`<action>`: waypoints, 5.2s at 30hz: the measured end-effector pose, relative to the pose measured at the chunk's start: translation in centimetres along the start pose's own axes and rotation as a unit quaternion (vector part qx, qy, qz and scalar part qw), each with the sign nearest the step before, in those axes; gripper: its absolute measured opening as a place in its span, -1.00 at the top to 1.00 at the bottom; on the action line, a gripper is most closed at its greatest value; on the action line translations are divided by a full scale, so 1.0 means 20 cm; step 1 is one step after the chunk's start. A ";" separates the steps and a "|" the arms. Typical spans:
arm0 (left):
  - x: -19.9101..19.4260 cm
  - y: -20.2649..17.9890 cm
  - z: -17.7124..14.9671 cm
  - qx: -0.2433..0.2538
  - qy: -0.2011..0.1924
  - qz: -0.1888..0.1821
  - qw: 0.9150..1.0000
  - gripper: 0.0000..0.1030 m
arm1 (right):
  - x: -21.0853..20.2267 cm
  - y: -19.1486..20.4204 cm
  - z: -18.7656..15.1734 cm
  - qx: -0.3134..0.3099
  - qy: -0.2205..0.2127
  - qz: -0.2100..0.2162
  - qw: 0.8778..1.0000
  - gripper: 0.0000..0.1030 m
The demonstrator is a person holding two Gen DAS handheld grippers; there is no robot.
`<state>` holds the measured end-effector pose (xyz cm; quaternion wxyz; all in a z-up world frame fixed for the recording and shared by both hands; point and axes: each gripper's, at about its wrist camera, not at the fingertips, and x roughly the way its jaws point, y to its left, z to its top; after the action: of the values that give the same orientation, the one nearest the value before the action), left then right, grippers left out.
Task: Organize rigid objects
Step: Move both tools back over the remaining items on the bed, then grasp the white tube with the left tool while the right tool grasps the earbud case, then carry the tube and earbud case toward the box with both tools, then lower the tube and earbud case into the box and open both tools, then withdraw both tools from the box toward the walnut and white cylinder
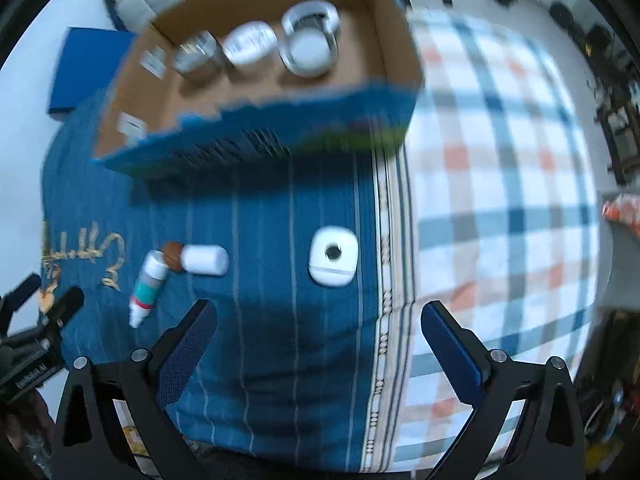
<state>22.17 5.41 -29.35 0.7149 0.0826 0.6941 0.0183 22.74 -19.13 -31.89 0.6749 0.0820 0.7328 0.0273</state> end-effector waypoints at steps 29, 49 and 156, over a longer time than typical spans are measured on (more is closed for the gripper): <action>0.63 0.14 -0.07 -0.131 0.105 -0.079 0.983 0.30 | 0.62 -0.06 0.10 0.069 0.091 -0.044 0.992 0.05; 0.04 0.17 -0.20 -0.165 0.013 -0.112 0.980 0.42 | 0.37 0.11 -0.03 -0.028 0.038 -0.031 0.998 0.06; -0.44 -0.11 0.69 -0.065 -0.098 -0.091 0.989 -0.88 | -0.27 0.16 0.72 -0.031 -0.081 -0.040 0.995 -1.00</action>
<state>35.47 0.73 -20.74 0.7817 -0.0263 0.6231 -0.0102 37.69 -17.89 -27.38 0.7350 0.0335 0.6771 0.0162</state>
